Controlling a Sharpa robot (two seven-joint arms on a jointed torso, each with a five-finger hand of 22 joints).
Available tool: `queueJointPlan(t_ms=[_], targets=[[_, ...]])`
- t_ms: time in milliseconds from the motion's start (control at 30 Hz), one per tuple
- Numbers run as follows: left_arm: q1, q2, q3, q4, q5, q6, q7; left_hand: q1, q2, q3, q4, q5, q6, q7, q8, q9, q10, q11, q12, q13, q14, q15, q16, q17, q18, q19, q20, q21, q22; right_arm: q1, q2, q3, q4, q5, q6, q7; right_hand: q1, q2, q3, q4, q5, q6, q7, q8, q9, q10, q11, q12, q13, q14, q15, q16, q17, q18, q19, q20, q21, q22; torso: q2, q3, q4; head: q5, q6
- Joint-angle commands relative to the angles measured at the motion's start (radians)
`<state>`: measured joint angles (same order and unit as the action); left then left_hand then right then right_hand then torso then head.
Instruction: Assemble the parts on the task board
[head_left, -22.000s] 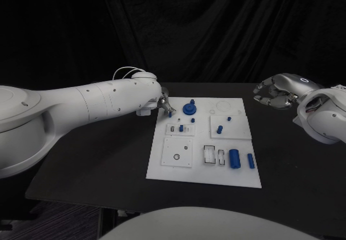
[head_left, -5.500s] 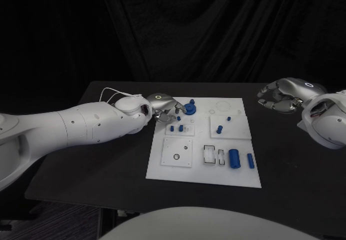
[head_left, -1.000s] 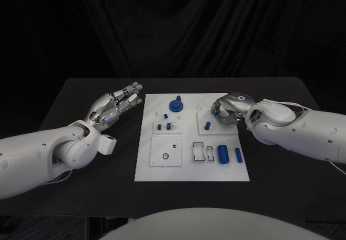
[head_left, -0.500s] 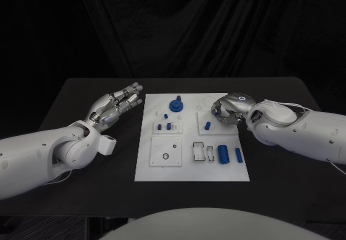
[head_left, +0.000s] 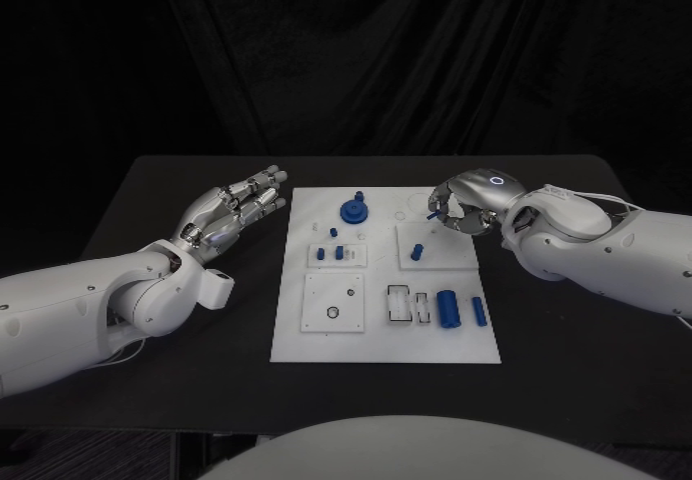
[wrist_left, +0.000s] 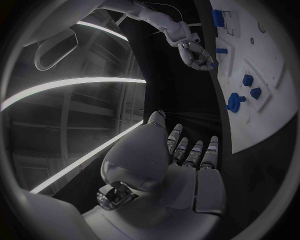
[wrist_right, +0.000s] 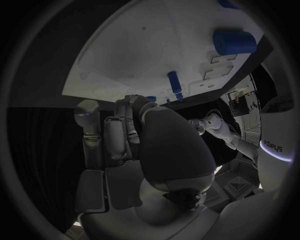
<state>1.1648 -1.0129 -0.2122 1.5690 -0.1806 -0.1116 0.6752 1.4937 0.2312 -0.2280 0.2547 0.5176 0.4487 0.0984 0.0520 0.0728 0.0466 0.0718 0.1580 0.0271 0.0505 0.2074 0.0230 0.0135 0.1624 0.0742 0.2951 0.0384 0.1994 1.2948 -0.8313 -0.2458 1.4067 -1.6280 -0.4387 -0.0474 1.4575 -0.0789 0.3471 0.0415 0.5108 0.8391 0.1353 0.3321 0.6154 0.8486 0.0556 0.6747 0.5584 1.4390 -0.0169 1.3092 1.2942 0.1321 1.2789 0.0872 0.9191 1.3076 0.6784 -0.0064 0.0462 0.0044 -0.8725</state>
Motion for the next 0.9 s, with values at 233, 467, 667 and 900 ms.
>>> queueJointPlan(t_ms=[233, 467, 667, 900], targets=[[-0.002, 0.008, 0.001, -0.003, 0.006, 0.006, 0.001, 0.014, 0.001, 0.004, -0.006, 0.004, -0.001, 0.002, 0.004, 0.000, 0.001, 0.008, 0.005, 0.001, 0.001, 0.009, 0.004, 0.001, -0.012, 0.007, 0.000, 0.007, 0.000, 0.050, -0.023, 0.000, 0.053, 0.026, 0.050, -0.022, -0.014, 0.006, -0.006, 0.013, -0.029, 0.005, -0.007, 0.006, 0.011, 0.002, 0.004, -0.013, -0.006, -0.005, 0.002, -0.013, -0.008, -0.007, -0.006, 0.004, -0.013, 0.095, -0.001, -0.0008, 0.0015, 0.004, 0.000], [-0.005, 0.011, 0.001, -0.008, 0.006, 0.007, -0.003, 0.019, 0.001, 0.007, -0.011, 0.004, -0.008, 0.002, 0.002, -0.001, 0.000, 0.009, 0.003, 0.000, 0.000, 0.010, 0.004, 0.001, -0.015, 0.009, 0.000, 0.008, 0.001, 0.058, -0.045, -0.001, 0.106, 0.027, 0.093, -0.028, -0.016, 0.002, -0.011, 0.018, -0.047, 0.009, -0.009, 0.011, 0.019, 0.009, 0.003, -0.016, -0.009, -0.004, 0.002, -0.012, -0.007, -0.008, -0.002, 0.005, -0.009, 0.096, -0.003, -0.0026, 0.0026, 0.005, 0.000], [-0.016, 0.010, 0.001, -0.010, 0.006, 0.010, -0.006, 0.022, 0.002, 0.011, -0.014, 0.005, -0.012, 0.002, 0.001, -0.002, -0.002, 0.009, 0.000, 0.000, -0.001, 0.010, 0.004, 0.001, -0.017, 0.010, 0.000, 0.008, 0.001, 0.059, -0.056, -0.001, 0.154, 0.027, 0.087, -0.026, -0.016, 0.002, -0.011, 0.019, -0.052, 0.011, -0.008, 0.013, 0.021, 0.011, 0.003, -0.018, -0.011, -0.002, 0.004, -0.010, -0.005, -0.009, 0.000, 0.005, -0.008, 0.097, -0.002, -0.0036, 0.0027, 0.013, 0.000], [-0.029, 0.009, 0.001, -0.007, 0.006, 0.013, -0.001, 0.026, 0.006, 0.018, -0.019, 0.005, 0.003, 0.010, 0.004, 0.001, -0.001, 0.013, 0.005, 0.001, 0.001, 0.013, 0.006, 0.001, -0.021, 0.016, 0.000, 0.010, 0.006, 0.057, -0.051, -0.001, 0.222, -0.034, 0.074, -0.023, -0.012, -0.003, -0.012, 0.020, -0.042, 0.027, -0.003, 0.018, 0.025, 0.018, 0.009, -0.021, -0.014, 0.001, 0.009, -0.006, -0.001, -0.010, 0.002, 0.009, -0.009, 0.098, 0.000, -0.0018, 0.0020, 0.031, 0.000]])
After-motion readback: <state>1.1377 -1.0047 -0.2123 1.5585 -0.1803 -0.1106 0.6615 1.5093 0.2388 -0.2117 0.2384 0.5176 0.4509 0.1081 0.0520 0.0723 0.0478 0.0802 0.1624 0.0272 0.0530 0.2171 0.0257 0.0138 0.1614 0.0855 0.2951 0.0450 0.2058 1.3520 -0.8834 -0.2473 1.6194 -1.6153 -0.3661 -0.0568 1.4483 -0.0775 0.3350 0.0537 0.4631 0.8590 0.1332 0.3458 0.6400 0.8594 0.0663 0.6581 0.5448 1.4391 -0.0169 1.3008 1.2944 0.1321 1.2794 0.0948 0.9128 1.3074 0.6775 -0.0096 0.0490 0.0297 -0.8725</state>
